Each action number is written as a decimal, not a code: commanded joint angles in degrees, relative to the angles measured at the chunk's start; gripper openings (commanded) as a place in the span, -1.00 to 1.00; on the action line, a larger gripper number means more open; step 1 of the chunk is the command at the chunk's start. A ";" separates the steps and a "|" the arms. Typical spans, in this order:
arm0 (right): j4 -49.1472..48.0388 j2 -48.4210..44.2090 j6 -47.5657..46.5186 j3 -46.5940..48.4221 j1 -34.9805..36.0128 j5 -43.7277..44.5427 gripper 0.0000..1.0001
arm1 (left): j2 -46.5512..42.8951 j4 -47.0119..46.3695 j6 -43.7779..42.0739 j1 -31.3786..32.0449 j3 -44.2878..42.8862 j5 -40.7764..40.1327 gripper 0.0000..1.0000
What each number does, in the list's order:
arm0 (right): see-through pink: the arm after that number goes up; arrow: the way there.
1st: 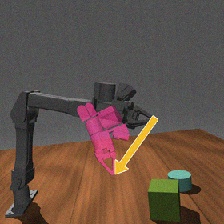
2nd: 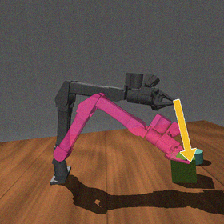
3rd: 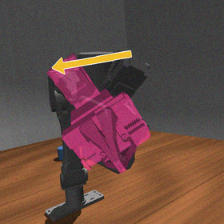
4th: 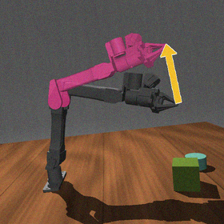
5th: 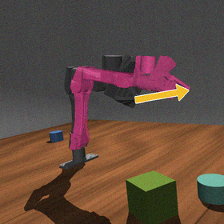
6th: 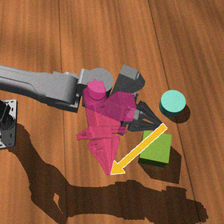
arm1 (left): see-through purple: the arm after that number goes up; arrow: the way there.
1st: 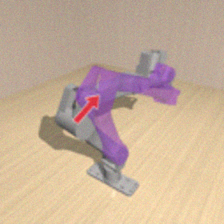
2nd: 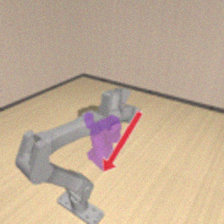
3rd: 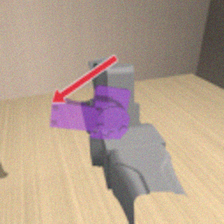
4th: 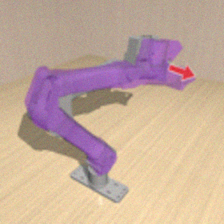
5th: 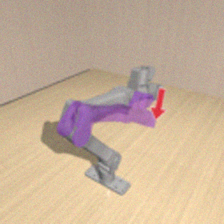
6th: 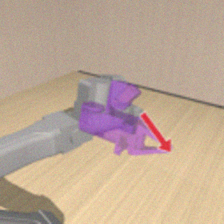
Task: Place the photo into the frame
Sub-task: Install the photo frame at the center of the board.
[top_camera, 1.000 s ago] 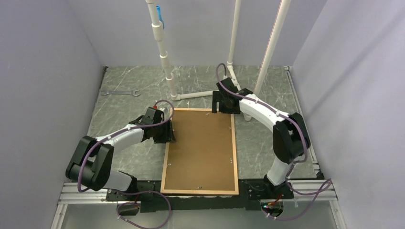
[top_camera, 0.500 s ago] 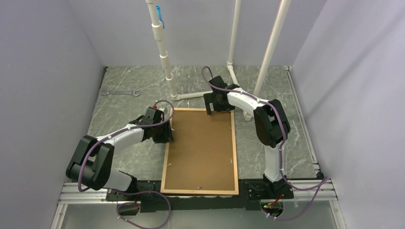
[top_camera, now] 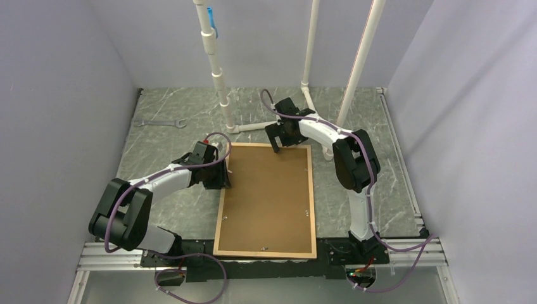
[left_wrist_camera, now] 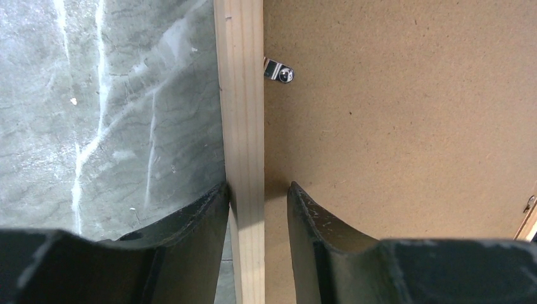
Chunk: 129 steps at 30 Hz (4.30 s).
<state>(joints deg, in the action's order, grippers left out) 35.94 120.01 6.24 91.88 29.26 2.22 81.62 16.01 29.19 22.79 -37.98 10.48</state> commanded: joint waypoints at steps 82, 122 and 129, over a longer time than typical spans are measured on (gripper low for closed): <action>-12.22 -41.16 17.92 -38.22 29.06 -10.63 0.81 | -1.19 1.26 4.45 -7.89 6.95 -1.04 -0.60; -8.46 -27.50 14.86 -35.16 55.83 -7.67 0.69 | -0.98 0.61 3.70 -8.46 7.81 0.51 -0.69; -5.38 -27.18 17.48 -34.40 55.78 -2.36 0.75 | -1.02 0.50 3.71 -8.53 7.92 0.59 -0.70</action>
<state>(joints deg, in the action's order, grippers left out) 26.55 93.25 21.76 56.12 84.97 -4.38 79.20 10.85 34.11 15.40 -33.06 16.27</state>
